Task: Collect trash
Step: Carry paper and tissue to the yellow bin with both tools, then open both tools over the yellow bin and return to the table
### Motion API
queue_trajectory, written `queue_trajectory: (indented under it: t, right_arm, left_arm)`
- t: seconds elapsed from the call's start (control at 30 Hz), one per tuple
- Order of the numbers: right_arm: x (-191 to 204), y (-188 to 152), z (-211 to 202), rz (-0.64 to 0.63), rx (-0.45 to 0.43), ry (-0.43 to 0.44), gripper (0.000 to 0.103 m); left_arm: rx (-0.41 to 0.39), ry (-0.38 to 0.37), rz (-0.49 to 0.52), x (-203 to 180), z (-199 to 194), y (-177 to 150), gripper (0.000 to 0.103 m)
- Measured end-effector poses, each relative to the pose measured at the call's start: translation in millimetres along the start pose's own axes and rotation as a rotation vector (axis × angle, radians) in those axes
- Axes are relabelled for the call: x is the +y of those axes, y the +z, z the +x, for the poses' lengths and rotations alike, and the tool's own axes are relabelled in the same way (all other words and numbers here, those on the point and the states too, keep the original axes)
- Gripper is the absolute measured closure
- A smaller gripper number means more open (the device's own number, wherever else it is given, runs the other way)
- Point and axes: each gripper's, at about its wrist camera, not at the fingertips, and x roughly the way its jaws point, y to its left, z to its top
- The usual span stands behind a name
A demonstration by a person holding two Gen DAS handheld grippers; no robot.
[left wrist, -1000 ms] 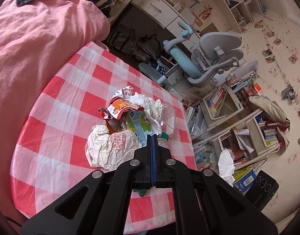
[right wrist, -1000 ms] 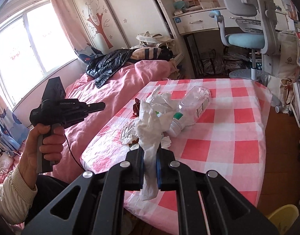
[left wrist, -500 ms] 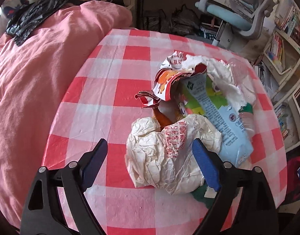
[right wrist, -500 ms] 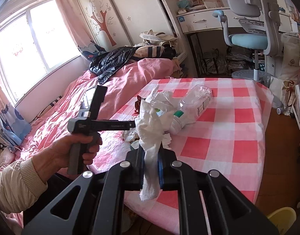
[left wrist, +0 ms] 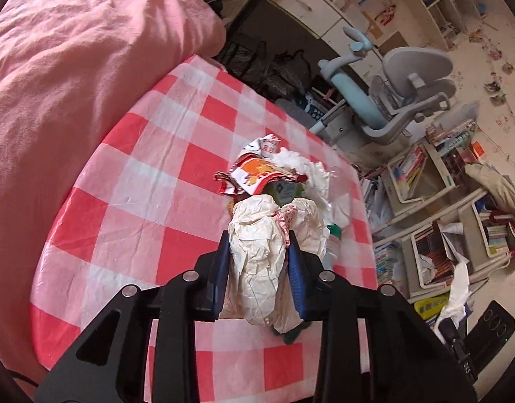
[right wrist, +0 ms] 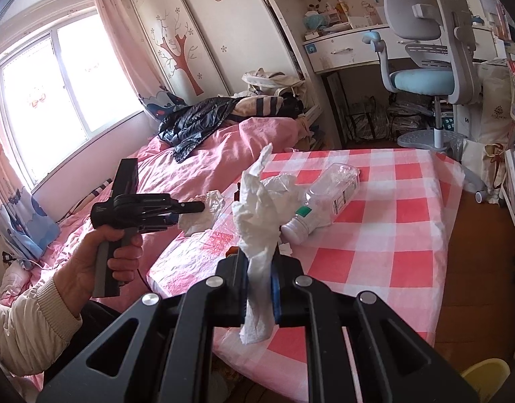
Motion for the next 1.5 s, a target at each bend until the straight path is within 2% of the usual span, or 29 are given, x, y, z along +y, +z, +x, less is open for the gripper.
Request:
queue_trajectory:
  t: [0.1,0.23,0.37,0.47,0.57,0.73,0.8,0.87,0.9,0.93,0.97,1.03,1.1,1.2,1.33,1.4,1.5]
  right_arm:
    - [-10.5,3.5,-18.2,0.021,-0.051,-0.037,0.09]
    - [-39.1,9.2,-63.6,0.076,-0.123,-0.144,0.09]
    - [-77.3,-9.0,-108.1,0.07,-0.068,-0.305,0.09]
    - [-115.6,-53.1,-128.4,0.119,0.033,-0.41,0.09]
    - [-154.1,-107.5,-138.0,0.2,0.134,-0.494,0.09]
    - [-219.7,-194.1,-145.0,0.373,0.235,-0.581,0.09]
    - [-236.9,-212.0,-142.2,0.406,0.258,-0.595,0.089]
    - [-253.1,-226.0,-136.2,0.432,0.289,-0.615,0.08]
    - [-260.5,-230.4,-133.6,0.443,0.308,-0.624,0.062]
    - [-264.4,-235.3,-130.8,0.447,0.323,-0.641,0.049]
    - [-267.7,-237.5,-132.0,0.448,0.331,-0.654,0.048]
    - [-269.0,-242.1,-135.0,0.456,0.342,-0.672,0.048]
    - [-266.2,-243.7,-141.2,0.452,0.339,-0.691,0.047]
    - [-255.7,-227.8,-152.9,0.423,0.292,-0.709,0.046]
    - [-219.8,-167.1,-164.4,0.314,0.172,-0.721,0.04]
    - [-192.3,-129.3,-164.1,0.235,0.098,-0.711,0.036]
    - [-144.7,-72.8,-153.8,0.118,-0.013,-0.659,0.028]
  left_arm:
    - [-0.008,-0.035,0.109,-32.0,-8.9,-10.7,0.073]
    - [0.043,-0.111,0.252,-96.5,-2.0,-37.5,0.073]
    - [0.121,-0.201,0.423,-187.0,23.8,-78.2,0.073]
    - [0.2,-0.251,0.571,-257.1,55.6,-122.6,0.073]
    - [0.296,-0.266,0.691,-312.2,98.1,-174.0,0.073]
    - [0.447,-0.264,0.824,-375.1,169.1,-252.8,0.073]
    - [0.5,-0.241,0.858,-389.8,199.6,-276.4,0.072]
    - [0.554,-0.215,0.877,-400.5,230.0,-299.3,0.068]
    - [0.567,-0.191,0.886,-402.2,242.2,-308.0,0.063]
    - [0.58,-0.165,0.892,-403.0,252.3,-314.0,0.06]
    - [0.59,-0.148,0.888,-404.8,258.8,-317.7,0.057]
    - [0.584,-0.155,0.875,-405.5,256.6,-316.7,0.05]
    - [0.538,-0.168,0.887,-400.4,238.9,-309.0,0.041]
    - [0.456,-0.182,0.881,-385.0,208.6,-285.5,0.036]
    - [0.31,-0.159,0.833,-348.0,147.7,-241.1,0.027]
    - [0.239,-0.123,0.814,-329.1,120.9,-221.1,0.021]
    - [0.142,-0.047,0.778,-294.3,78.5,-188.7,0.018]
